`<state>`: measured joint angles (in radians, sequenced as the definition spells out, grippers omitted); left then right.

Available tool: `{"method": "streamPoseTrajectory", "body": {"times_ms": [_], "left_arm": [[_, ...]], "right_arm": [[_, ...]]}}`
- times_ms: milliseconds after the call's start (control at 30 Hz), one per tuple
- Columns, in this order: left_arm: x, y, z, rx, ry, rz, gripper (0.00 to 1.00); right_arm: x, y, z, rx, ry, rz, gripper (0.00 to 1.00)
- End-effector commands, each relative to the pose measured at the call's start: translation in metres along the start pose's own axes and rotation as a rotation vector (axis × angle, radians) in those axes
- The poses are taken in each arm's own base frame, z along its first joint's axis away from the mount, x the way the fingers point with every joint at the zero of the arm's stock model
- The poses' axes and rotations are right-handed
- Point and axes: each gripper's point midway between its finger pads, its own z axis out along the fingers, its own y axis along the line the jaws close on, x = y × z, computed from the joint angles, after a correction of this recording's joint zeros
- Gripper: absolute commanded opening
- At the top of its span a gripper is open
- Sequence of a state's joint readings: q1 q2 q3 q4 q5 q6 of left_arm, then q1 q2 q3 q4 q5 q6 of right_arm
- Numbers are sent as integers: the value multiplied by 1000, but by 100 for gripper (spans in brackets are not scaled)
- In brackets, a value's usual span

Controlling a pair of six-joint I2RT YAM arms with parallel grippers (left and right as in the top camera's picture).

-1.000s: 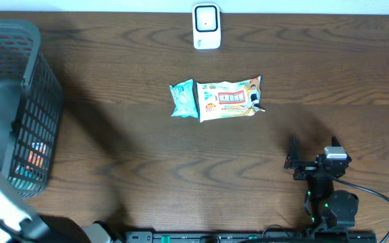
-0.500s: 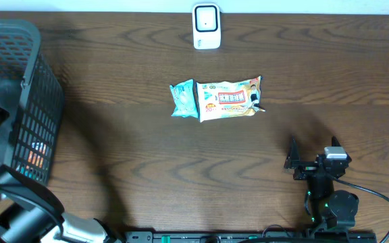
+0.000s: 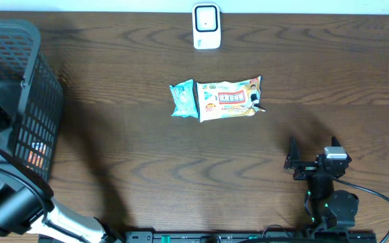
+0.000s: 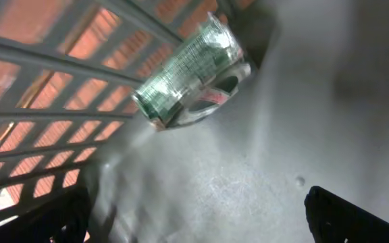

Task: Scan the item barcode
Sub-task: 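Reach the left gripper into the basket and grasp the Kleenex tissue pack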

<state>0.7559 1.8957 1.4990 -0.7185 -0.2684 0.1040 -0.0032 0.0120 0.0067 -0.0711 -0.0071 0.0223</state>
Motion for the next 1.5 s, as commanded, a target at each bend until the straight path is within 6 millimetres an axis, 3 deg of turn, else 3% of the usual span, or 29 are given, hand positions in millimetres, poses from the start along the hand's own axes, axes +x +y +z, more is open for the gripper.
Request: {"method": "streamPoseTrajectory", "body": {"times_ms": [0,133,600,833,1067,1333,1433,1467], "left_arm": [[12,-9,2,7,47,74,100],[23,-14,-3,11,87,53,100],[67,-9,-20,-37,271,-282,98],[77,-44,-26,156,352,-316,98],[91,-24,-26,30,403,-518,98],[106,2,-25,-89,429,-506,98],[114,2,-23,-97,454,-499,100],[117,1,-22,-99,461,-497,95]], "right_arm": [[1,1,0,-6,1,6,99],[1,1,0,-6,1,6,99],[1,1,0,-6,1,6,99],[1,1,0,-6,1,6,99],[1,1,0,-6,1,6,99],[1,1,0,-6,1,6,99],[1,1,0,-6,1,6,99],[1,1,0,-6,1,6,99]]}}
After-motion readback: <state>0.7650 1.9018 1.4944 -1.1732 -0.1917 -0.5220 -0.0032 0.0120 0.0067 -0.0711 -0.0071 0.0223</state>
